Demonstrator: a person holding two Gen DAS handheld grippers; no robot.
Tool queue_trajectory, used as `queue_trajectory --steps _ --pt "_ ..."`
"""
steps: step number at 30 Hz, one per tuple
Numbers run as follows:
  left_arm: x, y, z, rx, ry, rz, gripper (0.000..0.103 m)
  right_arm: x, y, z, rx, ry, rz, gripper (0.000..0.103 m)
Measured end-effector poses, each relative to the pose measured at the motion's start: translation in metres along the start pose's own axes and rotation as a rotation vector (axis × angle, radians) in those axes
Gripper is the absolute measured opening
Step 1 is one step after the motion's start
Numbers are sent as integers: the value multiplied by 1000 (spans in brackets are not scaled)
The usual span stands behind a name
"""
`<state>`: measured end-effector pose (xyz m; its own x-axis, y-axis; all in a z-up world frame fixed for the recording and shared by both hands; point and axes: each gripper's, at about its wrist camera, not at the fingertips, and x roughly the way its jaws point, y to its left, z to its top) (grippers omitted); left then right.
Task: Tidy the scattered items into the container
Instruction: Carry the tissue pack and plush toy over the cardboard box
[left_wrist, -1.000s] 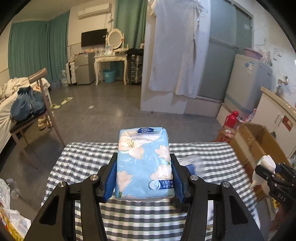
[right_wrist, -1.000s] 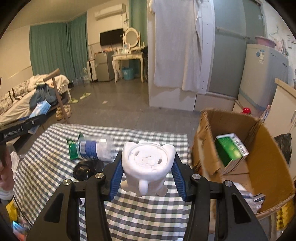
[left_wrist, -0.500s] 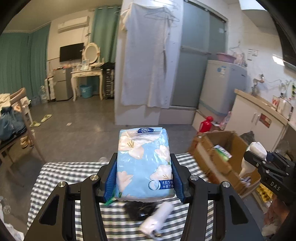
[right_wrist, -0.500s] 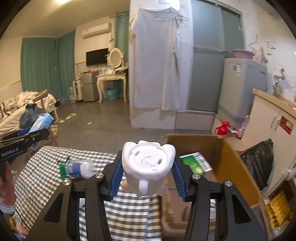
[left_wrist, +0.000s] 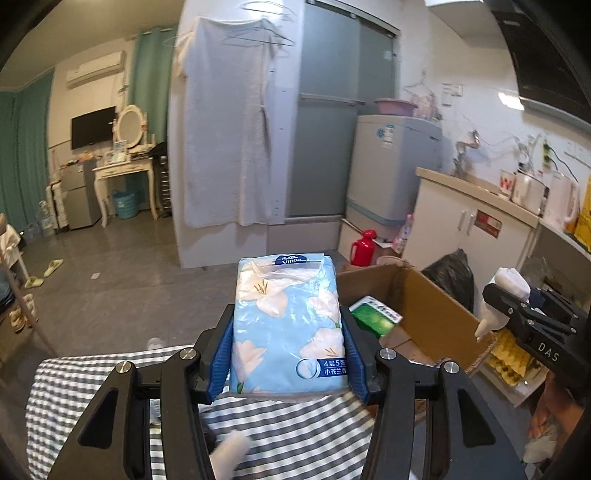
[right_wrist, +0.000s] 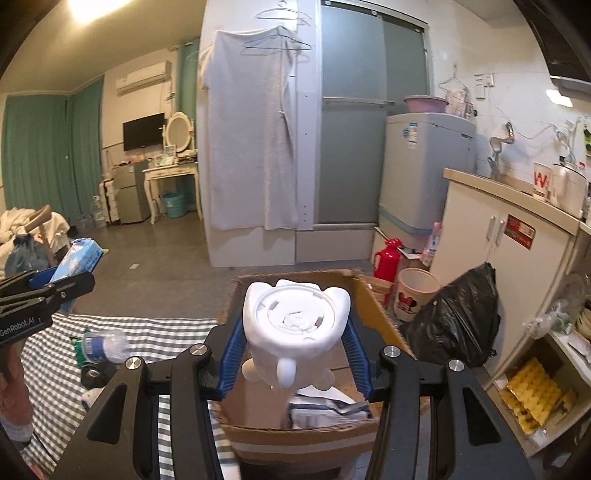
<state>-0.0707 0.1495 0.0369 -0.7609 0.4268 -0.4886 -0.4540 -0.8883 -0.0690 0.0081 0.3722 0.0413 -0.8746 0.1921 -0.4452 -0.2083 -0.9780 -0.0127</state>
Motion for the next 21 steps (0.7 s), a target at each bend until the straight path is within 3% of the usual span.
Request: queue_trajectory --steps 7,21 --pt "28 -39 6 17 52 -87 53 13 -27 -7 28 33 -38 49" --pt "90 -84 -6 47 180 -162 53 63 -58 -34 49 169 -45 49"
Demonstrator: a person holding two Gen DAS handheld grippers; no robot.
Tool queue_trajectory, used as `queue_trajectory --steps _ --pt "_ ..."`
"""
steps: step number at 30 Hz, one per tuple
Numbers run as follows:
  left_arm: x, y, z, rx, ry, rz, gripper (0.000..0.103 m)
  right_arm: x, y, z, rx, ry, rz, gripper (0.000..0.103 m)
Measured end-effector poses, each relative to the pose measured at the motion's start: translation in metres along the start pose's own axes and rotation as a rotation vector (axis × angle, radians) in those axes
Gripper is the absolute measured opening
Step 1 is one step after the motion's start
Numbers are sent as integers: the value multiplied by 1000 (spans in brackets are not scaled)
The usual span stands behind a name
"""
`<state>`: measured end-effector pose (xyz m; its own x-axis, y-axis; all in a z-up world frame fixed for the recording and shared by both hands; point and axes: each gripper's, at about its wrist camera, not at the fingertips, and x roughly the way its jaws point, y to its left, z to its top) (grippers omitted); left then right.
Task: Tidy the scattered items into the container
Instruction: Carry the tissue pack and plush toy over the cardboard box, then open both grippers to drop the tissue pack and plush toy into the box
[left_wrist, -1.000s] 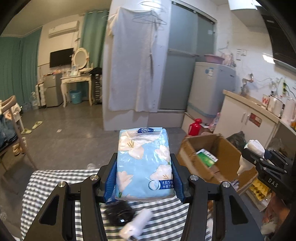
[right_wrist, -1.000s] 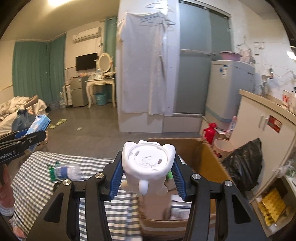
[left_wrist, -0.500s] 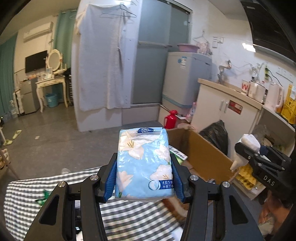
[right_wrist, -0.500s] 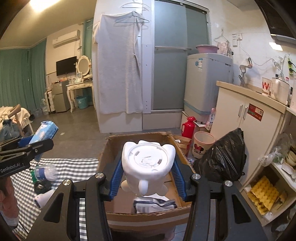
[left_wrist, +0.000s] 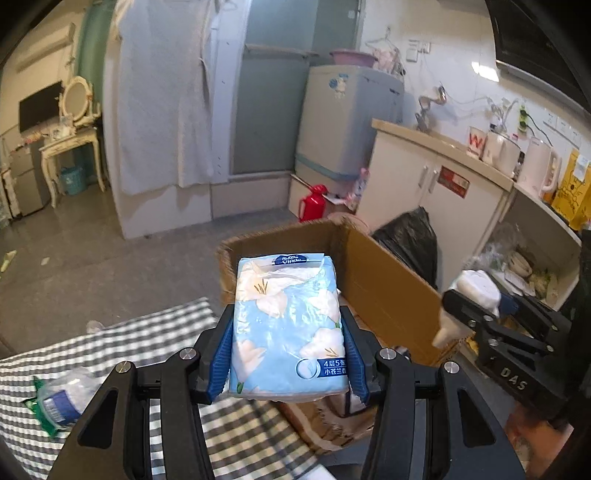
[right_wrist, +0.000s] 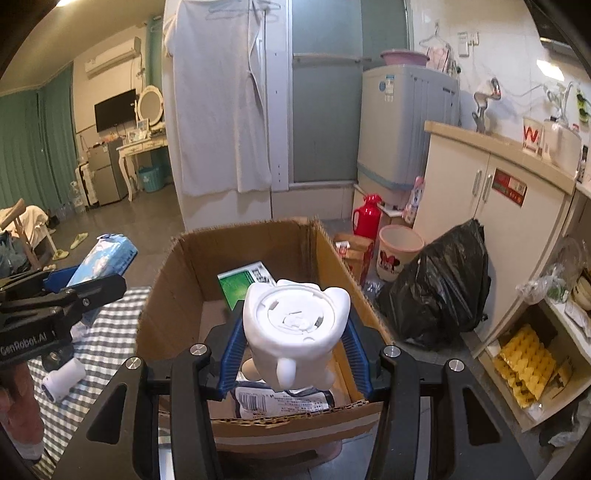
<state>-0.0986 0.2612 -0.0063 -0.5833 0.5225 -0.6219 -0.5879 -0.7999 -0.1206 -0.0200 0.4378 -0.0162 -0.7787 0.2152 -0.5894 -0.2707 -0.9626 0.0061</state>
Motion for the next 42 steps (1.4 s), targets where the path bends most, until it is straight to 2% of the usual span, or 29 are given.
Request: queue_trajectory --steps 11,19,26,30,36,39,40,42 --pt "49 -25 -10 64 107 -24 53 35 -3 -16 1 110 -23 49" --pt "71 -30 -19 90 175 -33 53 43 -7 -20 3 143 -29 49" --pt "74 -36 -19 101 173 -30 56 44 -4 -22 -6 151 -32 49" --pt "71 -38 -17 104 155 -27 66 45 -3 -22 -8 161 -28 49" --pt "57 -35 -9 102 112 -3 67 47 4 -19 -17 163 -27 49" --pt "46 -29 -4 87 86 6 67 45 8 -16 -24 144 -40 65" --pt "42 -26 -2 83 75 13 67 44 10 -14 -25 137 -45 74" --pt "34 -20 1 72 57 26 68 41 14 -10 -28 111 -61 80"
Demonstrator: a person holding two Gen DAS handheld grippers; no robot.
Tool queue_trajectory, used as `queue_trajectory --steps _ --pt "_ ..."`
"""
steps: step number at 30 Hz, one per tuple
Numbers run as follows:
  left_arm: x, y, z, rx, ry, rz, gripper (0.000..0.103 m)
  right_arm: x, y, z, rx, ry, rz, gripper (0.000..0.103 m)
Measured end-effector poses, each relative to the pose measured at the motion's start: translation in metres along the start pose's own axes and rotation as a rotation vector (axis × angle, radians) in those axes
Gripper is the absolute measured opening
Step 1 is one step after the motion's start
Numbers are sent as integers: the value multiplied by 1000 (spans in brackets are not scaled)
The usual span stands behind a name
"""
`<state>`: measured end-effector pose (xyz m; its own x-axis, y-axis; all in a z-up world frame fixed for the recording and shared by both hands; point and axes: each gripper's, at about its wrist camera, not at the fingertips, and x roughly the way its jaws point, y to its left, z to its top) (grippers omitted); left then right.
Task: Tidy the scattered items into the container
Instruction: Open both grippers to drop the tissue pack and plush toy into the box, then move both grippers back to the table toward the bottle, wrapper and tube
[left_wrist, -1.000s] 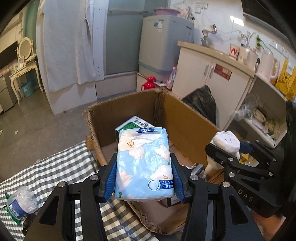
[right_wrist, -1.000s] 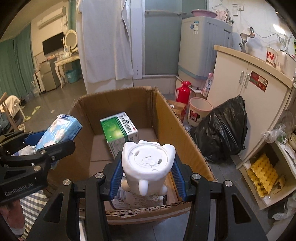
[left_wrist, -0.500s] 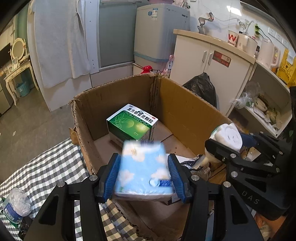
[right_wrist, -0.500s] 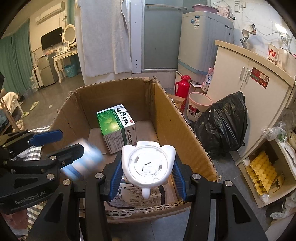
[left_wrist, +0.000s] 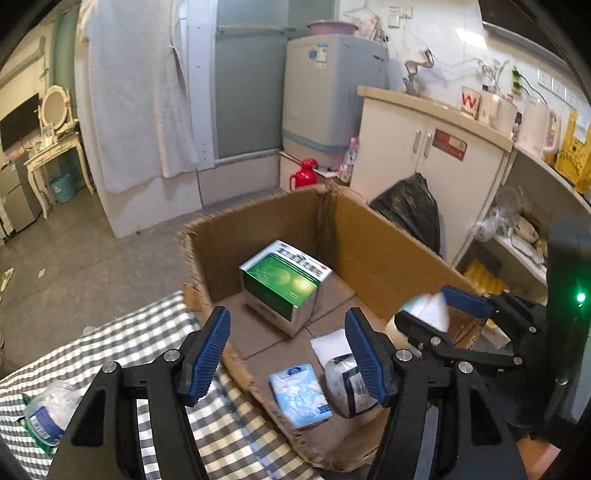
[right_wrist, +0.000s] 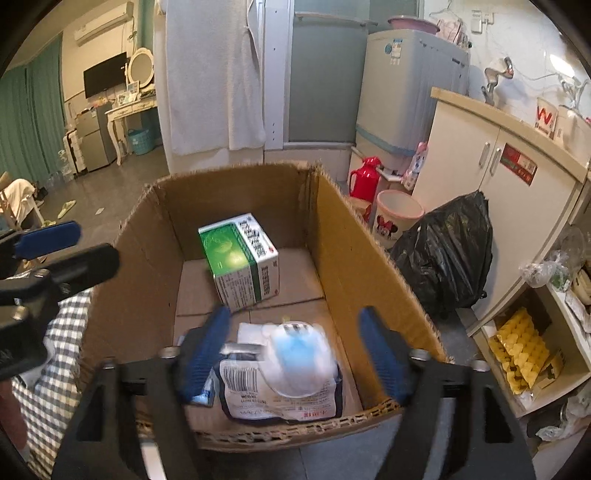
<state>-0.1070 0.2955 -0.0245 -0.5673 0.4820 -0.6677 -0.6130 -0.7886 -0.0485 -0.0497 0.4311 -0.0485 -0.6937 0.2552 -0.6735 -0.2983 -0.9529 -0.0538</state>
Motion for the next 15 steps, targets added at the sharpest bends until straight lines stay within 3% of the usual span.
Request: queue_trajectory --steps 8,10,15 --pt "-27 27 3 -42 -58 34 71 -29 17 17 9 -129 -10 87" --pt "-32 35 3 -51 -65 43 75 -35 22 20 7 -153 -1 88" --pt "-43 55 1 -74 -79 73 76 -48 40 30 -1 -198 27 88"
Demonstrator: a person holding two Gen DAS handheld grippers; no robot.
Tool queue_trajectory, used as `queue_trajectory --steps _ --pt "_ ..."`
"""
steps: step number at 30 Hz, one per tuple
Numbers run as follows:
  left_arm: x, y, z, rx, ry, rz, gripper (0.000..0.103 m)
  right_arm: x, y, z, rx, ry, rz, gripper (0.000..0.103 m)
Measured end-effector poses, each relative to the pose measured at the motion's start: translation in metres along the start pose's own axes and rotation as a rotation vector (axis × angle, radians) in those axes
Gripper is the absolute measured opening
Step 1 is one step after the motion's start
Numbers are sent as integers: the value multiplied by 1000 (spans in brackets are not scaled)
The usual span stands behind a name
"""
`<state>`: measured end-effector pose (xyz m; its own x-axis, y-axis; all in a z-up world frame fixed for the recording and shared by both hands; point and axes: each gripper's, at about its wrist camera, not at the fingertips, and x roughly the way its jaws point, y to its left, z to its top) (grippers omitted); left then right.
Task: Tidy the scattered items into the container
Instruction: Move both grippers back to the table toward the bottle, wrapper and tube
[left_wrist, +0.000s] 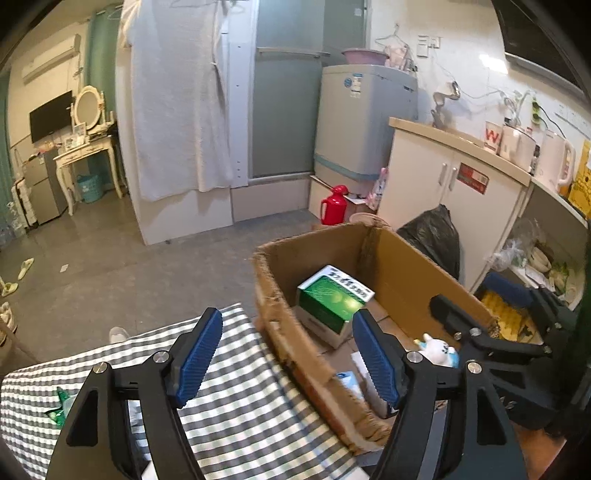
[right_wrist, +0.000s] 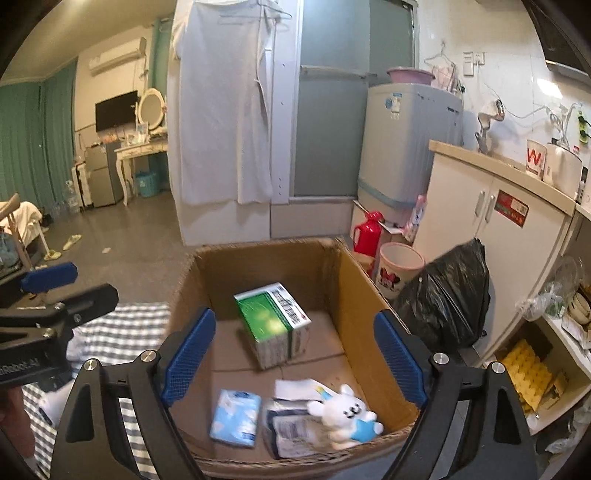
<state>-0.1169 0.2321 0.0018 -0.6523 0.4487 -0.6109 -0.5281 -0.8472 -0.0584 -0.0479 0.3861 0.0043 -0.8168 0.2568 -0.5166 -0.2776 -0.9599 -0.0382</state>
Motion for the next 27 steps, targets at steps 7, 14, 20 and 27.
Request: queue_trajectory --steps 7,14,20,27 --pt "-17 29 -4 -31 -12 33 76 -9 32 8 -29 10 69 90" --pt "-46 61 -15 -79 -41 83 91 -18 64 8 -52 -1 128 97" --pt "-64 87 -21 -110 -60 137 103 -22 91 5 -60 -16 175 103" --pt "-78 123 -35 -160 -61 199 103 -18 127 1 -92 -3 223 103"
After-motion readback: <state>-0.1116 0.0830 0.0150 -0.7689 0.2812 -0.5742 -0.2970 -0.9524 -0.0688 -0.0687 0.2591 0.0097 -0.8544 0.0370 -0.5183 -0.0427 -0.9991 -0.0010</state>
